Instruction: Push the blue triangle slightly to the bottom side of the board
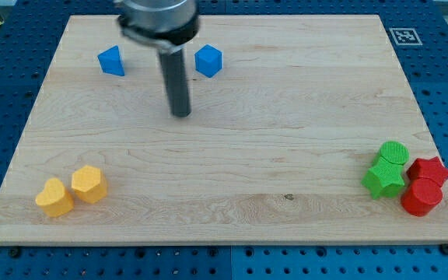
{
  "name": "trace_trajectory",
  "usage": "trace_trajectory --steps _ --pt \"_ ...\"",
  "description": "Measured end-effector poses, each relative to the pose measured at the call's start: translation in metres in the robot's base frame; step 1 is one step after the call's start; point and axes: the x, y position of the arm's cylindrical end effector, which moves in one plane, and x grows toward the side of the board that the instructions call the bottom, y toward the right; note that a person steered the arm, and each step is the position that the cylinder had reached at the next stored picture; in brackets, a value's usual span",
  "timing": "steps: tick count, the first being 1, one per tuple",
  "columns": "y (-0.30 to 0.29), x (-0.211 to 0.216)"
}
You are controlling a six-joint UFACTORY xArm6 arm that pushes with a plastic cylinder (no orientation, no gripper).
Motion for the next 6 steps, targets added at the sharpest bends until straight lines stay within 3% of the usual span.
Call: trace_trajectory --steps 3,5,6 --pt "-0.042 -0.128" --pt "-0.128 -0.119" --pt "-0.128 -0.097"
